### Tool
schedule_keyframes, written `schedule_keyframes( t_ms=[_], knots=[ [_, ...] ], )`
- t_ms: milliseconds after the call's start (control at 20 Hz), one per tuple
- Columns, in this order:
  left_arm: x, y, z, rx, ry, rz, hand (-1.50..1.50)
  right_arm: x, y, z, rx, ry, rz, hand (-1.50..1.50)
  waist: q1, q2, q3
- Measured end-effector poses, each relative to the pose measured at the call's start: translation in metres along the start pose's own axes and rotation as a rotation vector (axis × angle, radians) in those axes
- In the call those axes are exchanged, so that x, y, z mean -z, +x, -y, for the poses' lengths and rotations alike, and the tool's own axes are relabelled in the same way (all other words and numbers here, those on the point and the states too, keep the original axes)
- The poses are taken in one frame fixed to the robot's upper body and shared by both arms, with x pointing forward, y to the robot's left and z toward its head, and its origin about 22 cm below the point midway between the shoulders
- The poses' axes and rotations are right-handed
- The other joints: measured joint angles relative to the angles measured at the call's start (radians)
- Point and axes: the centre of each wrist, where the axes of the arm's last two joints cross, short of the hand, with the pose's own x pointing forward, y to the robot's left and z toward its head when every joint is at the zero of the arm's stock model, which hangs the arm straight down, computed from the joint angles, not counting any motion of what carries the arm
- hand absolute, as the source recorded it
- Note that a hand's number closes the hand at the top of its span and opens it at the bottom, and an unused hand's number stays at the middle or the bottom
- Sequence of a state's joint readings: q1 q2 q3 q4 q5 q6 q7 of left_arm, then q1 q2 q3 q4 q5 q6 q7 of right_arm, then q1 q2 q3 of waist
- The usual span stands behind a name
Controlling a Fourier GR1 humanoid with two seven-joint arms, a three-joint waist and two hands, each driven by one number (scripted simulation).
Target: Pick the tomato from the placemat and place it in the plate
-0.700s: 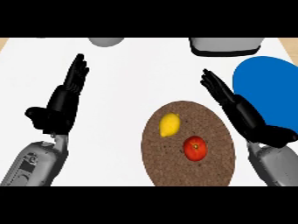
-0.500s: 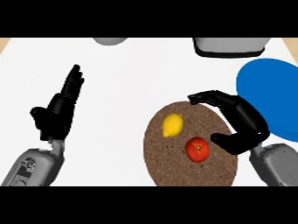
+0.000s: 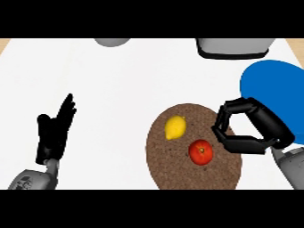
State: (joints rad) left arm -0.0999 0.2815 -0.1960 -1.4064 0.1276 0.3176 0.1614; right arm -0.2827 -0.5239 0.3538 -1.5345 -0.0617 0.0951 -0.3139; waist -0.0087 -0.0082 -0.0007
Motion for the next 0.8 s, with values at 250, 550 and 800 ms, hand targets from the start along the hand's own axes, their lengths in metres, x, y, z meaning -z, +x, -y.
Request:
schedule_keyframes(
  t_ms=[250,550,800],
  knots=[
    [-0.004,-0.002,0.003,-0.003,-0.007,-0.024,0.00,-0.034,-0.039,-0.033,0.320,-0.018,0.058,-1.50,0.011,0.012,0.004],
    [-0.007,-0.003,0.002,0.005,-0.008,-0.037,0.00,-0.043,-0.051,-0.023,0.132,0.199,0.089,-1.50,0.016,0.010,0.002],
    [-0.009,-0.006,-0.002,0.005,-0.008,-0.046,0.00,-0.025,-0.034,-0.001,-0.138,0.286,0.065,-1.50,0.014,0.007,0.000]
  ],
)
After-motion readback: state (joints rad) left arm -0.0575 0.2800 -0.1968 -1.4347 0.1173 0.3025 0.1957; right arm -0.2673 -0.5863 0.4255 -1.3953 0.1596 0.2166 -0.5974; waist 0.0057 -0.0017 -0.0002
